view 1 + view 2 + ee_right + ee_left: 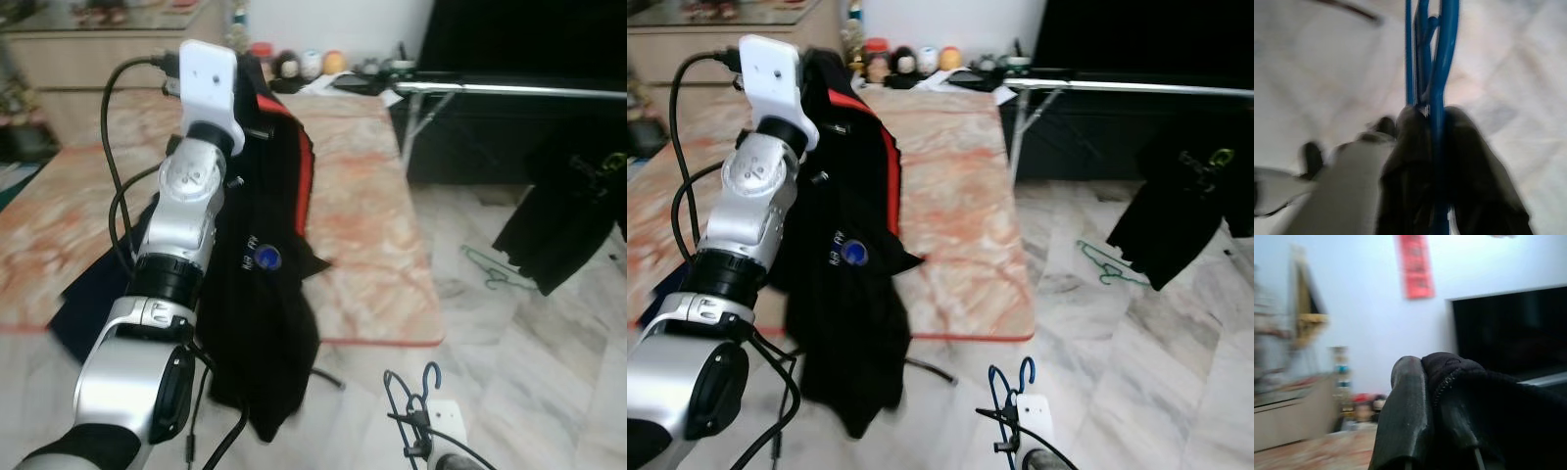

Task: Hang hanger

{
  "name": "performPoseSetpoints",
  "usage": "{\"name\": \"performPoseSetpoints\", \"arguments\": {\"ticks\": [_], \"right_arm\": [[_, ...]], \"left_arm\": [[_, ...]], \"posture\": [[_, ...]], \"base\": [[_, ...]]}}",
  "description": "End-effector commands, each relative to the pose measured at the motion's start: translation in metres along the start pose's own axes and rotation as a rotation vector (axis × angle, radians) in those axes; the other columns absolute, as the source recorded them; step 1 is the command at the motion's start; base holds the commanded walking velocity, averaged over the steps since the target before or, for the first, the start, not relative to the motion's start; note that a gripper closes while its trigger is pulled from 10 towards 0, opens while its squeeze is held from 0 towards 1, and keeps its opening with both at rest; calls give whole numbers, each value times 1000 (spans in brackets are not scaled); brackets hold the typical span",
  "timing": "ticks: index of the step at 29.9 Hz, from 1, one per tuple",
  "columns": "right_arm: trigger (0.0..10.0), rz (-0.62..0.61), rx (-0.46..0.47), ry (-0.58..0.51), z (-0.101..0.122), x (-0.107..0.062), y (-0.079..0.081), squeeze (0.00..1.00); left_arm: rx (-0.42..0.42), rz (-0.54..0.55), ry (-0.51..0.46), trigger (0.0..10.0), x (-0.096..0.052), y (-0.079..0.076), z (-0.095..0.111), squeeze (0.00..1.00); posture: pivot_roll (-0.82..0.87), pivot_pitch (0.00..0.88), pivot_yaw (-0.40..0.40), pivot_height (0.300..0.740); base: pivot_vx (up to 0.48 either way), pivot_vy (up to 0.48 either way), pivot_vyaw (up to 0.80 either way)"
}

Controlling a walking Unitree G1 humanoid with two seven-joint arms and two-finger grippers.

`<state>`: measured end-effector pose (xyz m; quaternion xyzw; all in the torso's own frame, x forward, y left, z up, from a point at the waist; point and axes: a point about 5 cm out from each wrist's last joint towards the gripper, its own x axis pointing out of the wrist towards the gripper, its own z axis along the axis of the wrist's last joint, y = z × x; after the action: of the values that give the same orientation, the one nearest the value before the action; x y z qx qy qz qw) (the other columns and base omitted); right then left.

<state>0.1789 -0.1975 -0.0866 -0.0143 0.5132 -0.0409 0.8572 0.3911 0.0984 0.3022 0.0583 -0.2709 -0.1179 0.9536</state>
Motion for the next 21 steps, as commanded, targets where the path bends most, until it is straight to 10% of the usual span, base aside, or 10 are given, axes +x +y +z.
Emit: {"name": "performPoseSetpoints", "arguments": {"ticks": [1, 9, 21], "right_arm": [[10000, 7, 5, -25, 8, 1, 4, 0], [10000, 11, -2, -17, 6, 0, 4, 0], [10000, 14, -17, 0, 2, 0, 2, 0]], "left_arm": [[27, 22, -36, 10000, 4, 12, 9, 0], [-4, -28, 18, 10000, -12, 9, -10, 0], [-149, -266, 283, 10000, -116, -20, -65, 0]], "posture": [[-7, 0, -29, 740], [6, 0, -36, 740], [14, 0, -36, 740]], "base": [[480, 0, 0], [295, 0, 0], [0, 0, 0]]}}
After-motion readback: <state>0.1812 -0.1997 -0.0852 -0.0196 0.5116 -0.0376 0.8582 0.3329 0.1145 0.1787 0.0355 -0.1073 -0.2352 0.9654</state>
